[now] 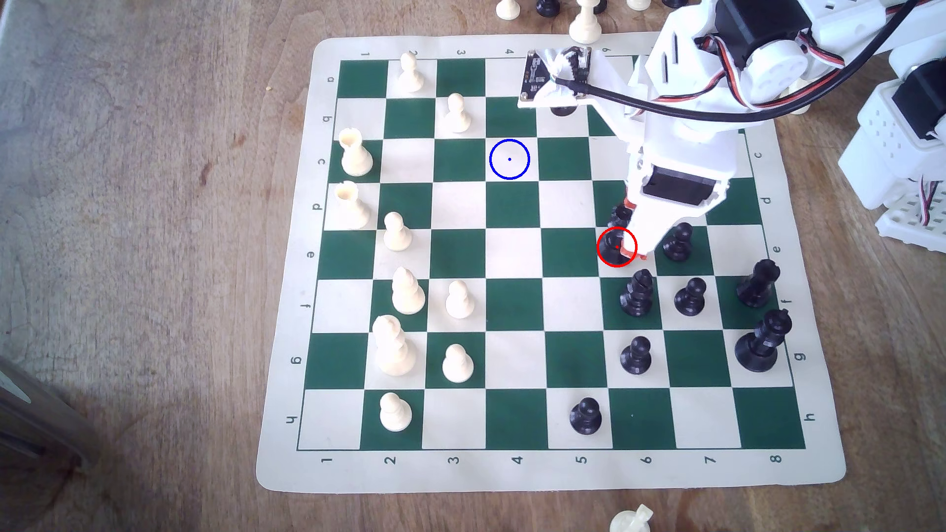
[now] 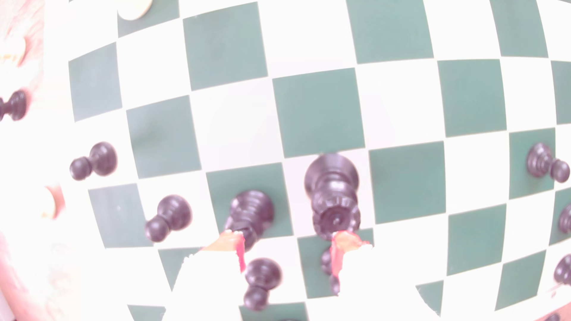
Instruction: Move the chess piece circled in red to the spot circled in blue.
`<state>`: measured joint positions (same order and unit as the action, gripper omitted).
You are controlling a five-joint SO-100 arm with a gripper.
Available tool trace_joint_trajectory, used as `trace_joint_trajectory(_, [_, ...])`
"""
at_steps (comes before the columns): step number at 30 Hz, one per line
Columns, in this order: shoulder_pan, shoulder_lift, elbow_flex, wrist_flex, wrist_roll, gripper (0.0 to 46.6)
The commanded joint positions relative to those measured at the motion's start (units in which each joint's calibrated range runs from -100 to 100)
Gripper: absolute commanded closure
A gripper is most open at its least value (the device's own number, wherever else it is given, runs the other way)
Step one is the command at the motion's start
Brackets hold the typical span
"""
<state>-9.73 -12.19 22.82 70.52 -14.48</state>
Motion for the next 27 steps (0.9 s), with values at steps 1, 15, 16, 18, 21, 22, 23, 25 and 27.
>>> trace_joint_trajectory(1, [2.0, -2.4, -3.7, 0.1, 0.8, 31.1])
trace_joint_trajectory(15, [2.1, -2.2, 4.6, -5.5, 1.5, 30.3])
trace_joint_trajectory(16, [2.1, -2.3, 5.5, -6.2, 1.6, 30.3])
trace_joint_trajectory(18, [2.5, -2.3, 6.6, -7.2, 1.8, 30.2])
trace_joint_trajectory(21, [2.7, -2.3, 6.6, -7.5, 2.0, 30.2])
trace_joint_trajectory(22, [2.7, -2.3, 6.7, -7.6, 2.0, 30.3])
trace_joint_trajectory(23, [2.7, -2.3, 6.7, -7.8, 2.0, 30.4])
trace_joint_trajectory(25, [2.7, -2.2, 6.8, -8.0, 2.0, 31.8])
trace_joint_trajectory(27, [2.7, -2.1, 7.2, -8.3, 2.1, 33.4])
